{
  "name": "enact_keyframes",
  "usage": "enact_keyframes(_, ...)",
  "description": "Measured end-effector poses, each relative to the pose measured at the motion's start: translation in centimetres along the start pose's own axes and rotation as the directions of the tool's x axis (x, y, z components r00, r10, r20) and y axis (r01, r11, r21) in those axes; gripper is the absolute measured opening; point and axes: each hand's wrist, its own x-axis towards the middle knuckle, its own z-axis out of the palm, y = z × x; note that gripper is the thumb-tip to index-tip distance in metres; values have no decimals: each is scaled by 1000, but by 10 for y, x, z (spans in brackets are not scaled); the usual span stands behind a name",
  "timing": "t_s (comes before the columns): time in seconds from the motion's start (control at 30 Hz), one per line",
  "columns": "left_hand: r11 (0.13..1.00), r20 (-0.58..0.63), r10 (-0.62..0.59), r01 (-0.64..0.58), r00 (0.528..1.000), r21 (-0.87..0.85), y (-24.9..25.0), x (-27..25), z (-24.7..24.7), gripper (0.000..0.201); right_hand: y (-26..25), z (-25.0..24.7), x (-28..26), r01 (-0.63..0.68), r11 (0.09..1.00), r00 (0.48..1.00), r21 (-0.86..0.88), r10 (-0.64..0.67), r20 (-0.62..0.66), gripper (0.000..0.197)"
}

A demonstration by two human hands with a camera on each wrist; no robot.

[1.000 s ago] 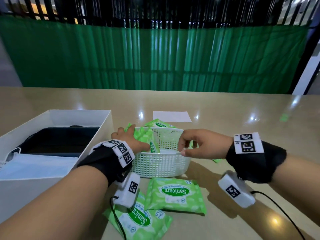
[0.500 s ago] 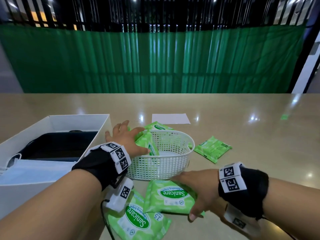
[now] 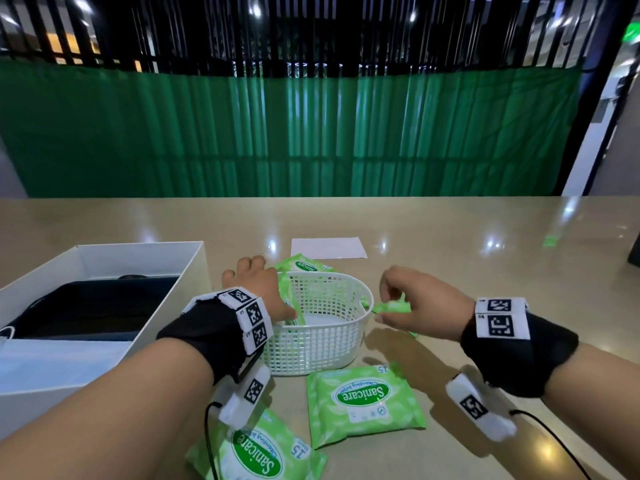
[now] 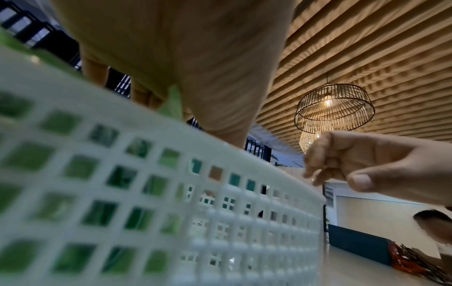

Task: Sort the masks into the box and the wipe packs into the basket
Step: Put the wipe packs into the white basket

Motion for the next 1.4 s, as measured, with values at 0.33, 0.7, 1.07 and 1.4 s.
enact_keyframes(0.33,979,160,139,-111,977,-172,29,6,-4,61,-6,33,20,2,988,979,-152,29,201,33)
enact_keyframes(0.7,222,-64,17,-67,998,-973,-9,-1,-50,81,-6,20,24,-207,779,970,592,244,18,42)
enact_keyframes(1.07,-4,-270,172,-274,947,-962,3,-13,-58,43,-34,-15,34,-62,393,987,918,160,-1,26)
enact_keyframes(1.4,621,-176,333,-355,927,-699,1,-21,-82,60,-37,-35,42,-29,825,985,565,120,-125,17)
